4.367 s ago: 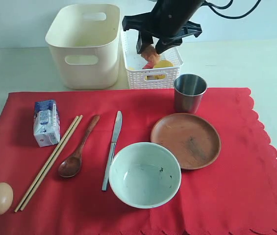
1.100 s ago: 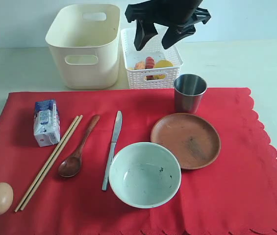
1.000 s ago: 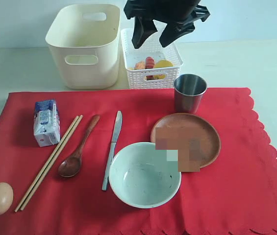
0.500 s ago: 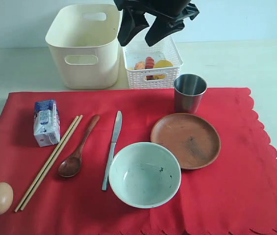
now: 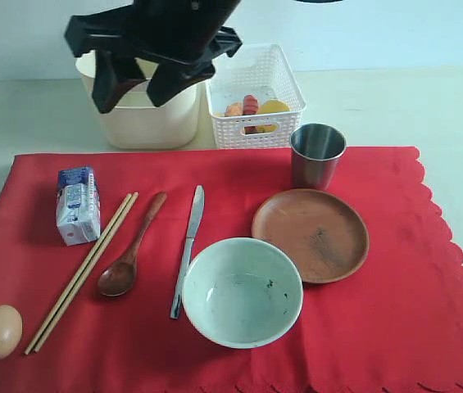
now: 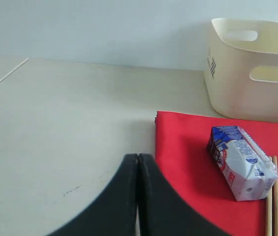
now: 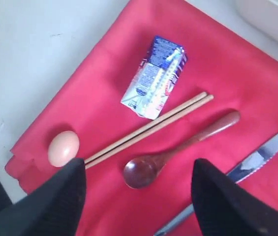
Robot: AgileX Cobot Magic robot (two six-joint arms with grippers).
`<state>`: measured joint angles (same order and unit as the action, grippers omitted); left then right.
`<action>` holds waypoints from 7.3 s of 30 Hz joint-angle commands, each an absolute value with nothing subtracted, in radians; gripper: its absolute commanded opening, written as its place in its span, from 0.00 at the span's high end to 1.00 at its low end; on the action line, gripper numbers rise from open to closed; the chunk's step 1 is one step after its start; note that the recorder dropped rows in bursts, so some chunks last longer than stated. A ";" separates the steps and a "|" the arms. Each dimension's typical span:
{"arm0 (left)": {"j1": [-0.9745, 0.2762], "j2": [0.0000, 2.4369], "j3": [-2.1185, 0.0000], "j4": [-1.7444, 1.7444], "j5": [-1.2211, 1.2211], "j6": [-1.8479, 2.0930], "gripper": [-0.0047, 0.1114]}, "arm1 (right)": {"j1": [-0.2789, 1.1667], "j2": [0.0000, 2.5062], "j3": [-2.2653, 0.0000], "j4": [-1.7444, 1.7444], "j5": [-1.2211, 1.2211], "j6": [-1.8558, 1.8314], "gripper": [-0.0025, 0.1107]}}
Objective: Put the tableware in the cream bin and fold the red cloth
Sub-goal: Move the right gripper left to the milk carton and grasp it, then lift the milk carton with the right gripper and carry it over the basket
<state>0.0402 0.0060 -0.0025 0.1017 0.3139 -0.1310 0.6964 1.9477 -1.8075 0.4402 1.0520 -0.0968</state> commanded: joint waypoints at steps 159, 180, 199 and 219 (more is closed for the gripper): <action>0.041 0.000 0.000 0.101 0.312 -0.132 0.96 | 0.951 2.211 -2.368 -0.089 1.013 0.157 0.98; 0.041 0.000 0.000 0.101 0.312 -0.132 0.96 | 0.852 2.059 -2.307 -0.256 1.105 0.147 0.98; 0.041 0.000 0.000 0.101 0.312 -0.132 0.96 | 0.490 1.830 -1.901 -0.220 0.968 0.134 0.98; 0.041 0.000 0.000 0.101 0.312 -0.132 0.96 | 0.364 1.992 -1.901 -0.177 0.657 0.120 0.98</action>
<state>0.0402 0.0060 -0.0025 0.1017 0.3139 -0.1310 0.3701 1.9705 -1.9006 -0.1870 0.7370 0.1193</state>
